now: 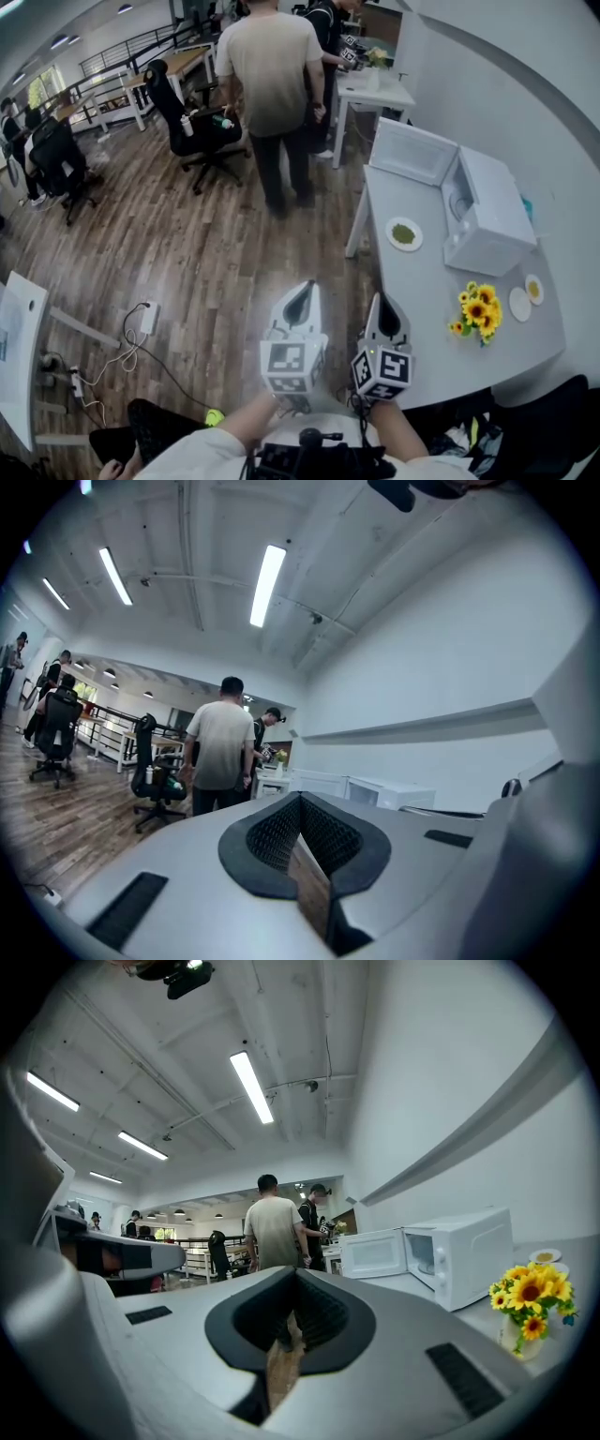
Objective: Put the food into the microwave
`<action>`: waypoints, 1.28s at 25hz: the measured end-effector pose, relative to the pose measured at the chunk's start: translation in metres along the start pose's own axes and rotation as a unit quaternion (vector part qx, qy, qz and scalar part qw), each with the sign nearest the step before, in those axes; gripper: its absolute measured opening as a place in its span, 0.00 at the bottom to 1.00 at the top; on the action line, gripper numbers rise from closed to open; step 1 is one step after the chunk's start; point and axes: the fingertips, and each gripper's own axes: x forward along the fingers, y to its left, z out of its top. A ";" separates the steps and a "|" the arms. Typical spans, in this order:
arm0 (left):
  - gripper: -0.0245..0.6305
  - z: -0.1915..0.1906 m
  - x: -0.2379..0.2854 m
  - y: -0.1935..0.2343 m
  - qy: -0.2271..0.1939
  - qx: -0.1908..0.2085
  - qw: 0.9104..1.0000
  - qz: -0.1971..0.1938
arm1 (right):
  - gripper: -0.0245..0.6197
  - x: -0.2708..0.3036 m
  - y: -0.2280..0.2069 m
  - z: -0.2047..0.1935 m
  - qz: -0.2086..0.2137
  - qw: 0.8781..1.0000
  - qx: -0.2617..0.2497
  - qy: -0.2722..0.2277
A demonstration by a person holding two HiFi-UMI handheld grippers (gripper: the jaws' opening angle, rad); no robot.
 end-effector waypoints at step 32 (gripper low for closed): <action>0.05 0.022 0.264 0.059 0.015 0.002 1.000 -0.022 | 0.06 0.268 -0.058 0.023 -0.010 1.000 0.020 0.006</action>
